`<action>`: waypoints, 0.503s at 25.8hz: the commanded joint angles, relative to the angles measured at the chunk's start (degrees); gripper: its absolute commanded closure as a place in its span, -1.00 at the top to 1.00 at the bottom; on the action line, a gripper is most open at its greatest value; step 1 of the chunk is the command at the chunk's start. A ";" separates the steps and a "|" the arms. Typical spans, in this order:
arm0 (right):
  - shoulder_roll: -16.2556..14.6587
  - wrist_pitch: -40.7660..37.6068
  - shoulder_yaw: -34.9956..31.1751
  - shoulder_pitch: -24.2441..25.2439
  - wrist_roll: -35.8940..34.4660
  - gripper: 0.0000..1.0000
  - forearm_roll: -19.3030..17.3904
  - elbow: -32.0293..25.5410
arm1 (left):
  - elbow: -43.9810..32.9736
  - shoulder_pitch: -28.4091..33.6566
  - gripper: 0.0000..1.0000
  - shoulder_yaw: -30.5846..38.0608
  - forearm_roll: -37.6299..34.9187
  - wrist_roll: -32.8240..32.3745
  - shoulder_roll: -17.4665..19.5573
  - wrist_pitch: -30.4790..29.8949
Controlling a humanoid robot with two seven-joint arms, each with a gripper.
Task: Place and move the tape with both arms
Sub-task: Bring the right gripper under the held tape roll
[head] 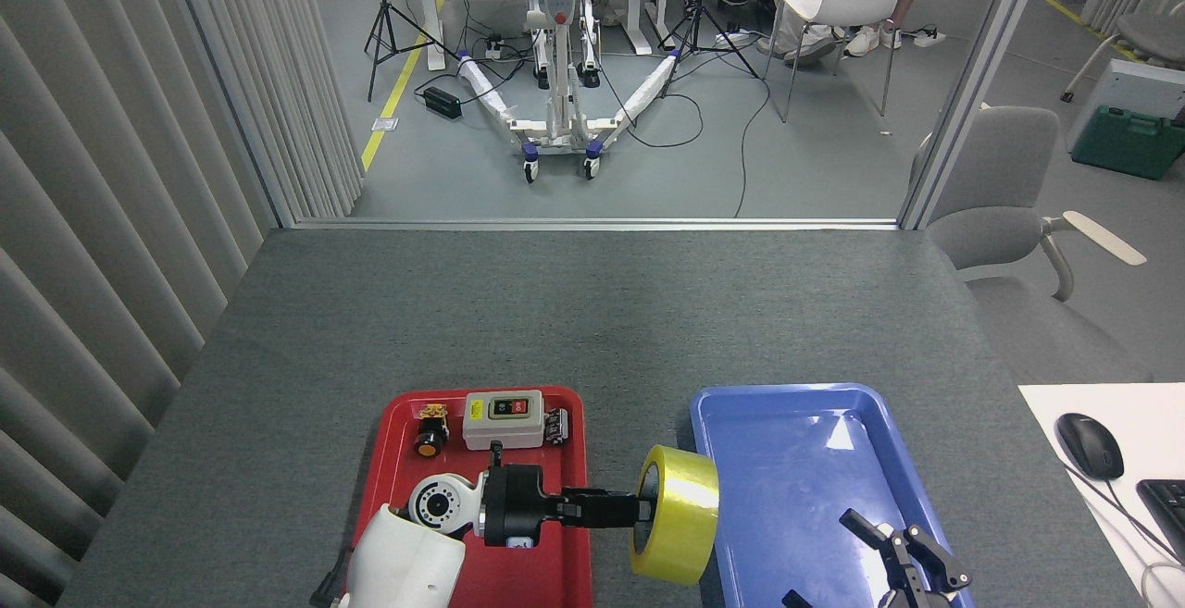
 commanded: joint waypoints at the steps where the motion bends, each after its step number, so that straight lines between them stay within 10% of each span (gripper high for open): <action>1: 0.15 0.01 2.71 0.43 1.10 1.00 0.26 -0.94 | -0.13 0.00 -1.00 -0.39 -0.39 -0.07 0.00 -0.01; 13: 0.33 0.01 9.48 -2.03 3.30 0.92 0.52 -0.94 | -0.04 0.00 -1.00 -0.75 -0.74 -0.07 0.00 -0.01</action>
